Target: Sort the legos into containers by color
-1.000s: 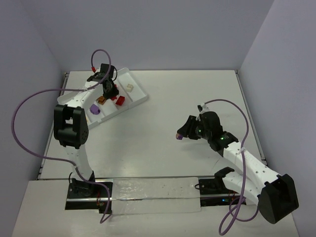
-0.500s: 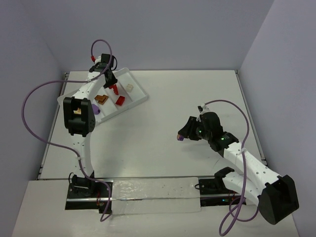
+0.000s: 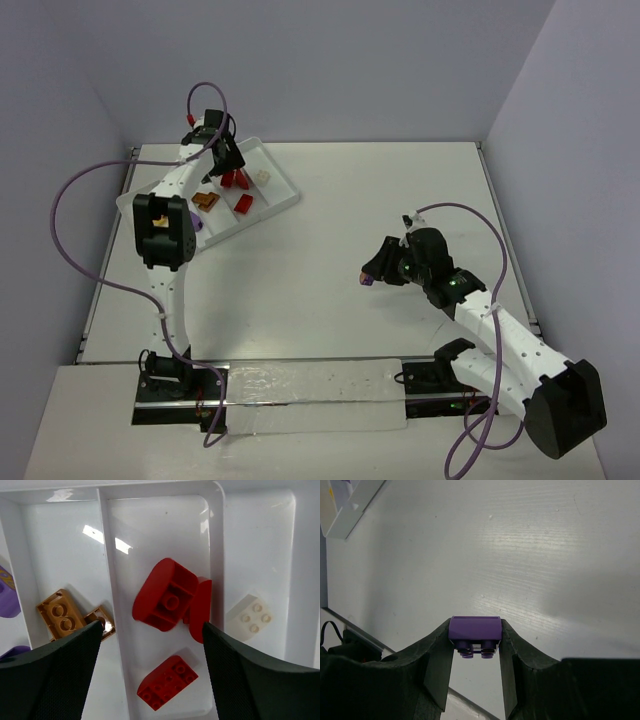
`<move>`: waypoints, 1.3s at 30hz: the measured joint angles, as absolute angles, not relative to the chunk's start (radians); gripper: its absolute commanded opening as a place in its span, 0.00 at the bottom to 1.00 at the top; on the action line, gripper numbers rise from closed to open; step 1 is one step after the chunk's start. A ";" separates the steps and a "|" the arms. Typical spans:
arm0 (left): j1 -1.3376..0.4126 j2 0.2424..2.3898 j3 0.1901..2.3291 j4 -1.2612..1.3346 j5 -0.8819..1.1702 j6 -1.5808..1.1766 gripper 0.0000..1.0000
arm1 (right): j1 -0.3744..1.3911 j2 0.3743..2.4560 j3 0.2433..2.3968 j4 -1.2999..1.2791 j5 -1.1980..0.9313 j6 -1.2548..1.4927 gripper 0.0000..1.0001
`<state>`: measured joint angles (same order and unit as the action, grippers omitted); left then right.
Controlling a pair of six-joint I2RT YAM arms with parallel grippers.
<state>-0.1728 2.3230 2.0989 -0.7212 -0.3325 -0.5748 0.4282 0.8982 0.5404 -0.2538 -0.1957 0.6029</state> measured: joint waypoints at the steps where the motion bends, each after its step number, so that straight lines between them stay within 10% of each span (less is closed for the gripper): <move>1: -0.174 2.319 2.099 -0.722 -0.323 -0.570 0.87 | 0.428 0.898 0.540 -0.254 -0.196 0.603 0.00; 23: -0.263 1.486 1.399 -0.584 -0.195 -0.592 0.85 | 0.808 1.526 0.923 -0.156 -0.181 0.665 0.08; 34: -0.268 1.451 1.193 -0.595 -0.176 -0.636 0.94 | 0.828 1.762 1.050 -0.115 -0.172 0.698 0.72; 39: -0.288 1.395 1.147 -0.593 -0.169 -0.651 0.94 | 0.828 1.785 1.077 -0.116 -0.171 0.698 0.79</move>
<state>-0.2880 1.3947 1.1473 -0.5932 -0.1691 -0.6511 0.8280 1.7855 1.0772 -0.1159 -0.1705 0.6975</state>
